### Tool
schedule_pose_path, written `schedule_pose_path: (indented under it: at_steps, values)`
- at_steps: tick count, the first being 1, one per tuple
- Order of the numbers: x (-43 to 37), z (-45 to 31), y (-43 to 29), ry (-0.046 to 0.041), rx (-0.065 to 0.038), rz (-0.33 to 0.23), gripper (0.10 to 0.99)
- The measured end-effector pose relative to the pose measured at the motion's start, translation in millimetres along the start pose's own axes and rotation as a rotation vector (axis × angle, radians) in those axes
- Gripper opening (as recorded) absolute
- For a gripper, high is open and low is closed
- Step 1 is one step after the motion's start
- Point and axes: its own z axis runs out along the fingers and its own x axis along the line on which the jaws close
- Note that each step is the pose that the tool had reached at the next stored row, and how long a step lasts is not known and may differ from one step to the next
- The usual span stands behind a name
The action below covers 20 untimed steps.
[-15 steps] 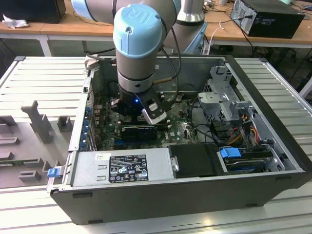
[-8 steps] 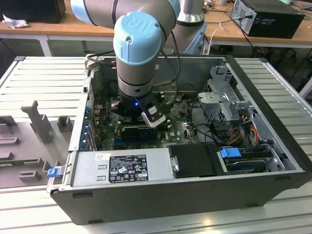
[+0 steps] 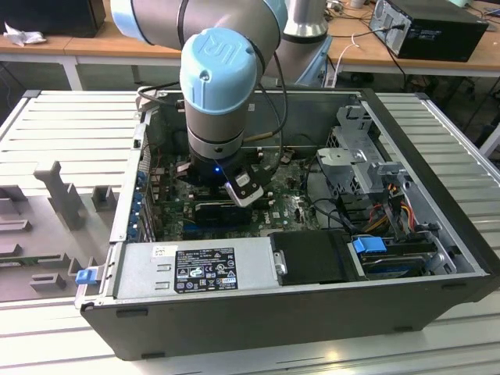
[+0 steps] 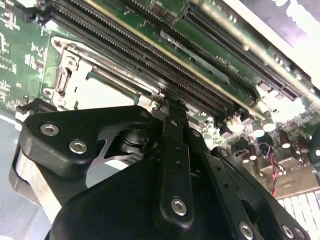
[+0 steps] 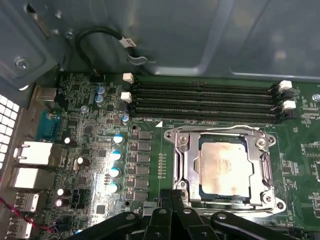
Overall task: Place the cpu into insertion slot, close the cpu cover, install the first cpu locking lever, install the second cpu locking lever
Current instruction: 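Install the second cpu locking lever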
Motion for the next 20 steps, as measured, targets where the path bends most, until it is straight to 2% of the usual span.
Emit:
schedule_pose_path:
  at_steps: [4,8,10,15,16,20]
  values:
    - [0.5,-6.8,2.4,0.0002,-0.001,0.0,0.106]
    - [0.6,-6.1,2.1,0.0002,-0.001,0.0,0.106]
    - [0.4,-3.5,1.2,0.0001,-0.001,0.0,0.106]
    - [0.3,-3.1,1.0,0.0,-0.006,0.0,0.106]
    - [0.3,-4.7,1.6,-0.0003,-0.007,0.0,0.106]
    - [0.3,-21.4,7.6,-0.0002,-0.009,0.0,0.106]
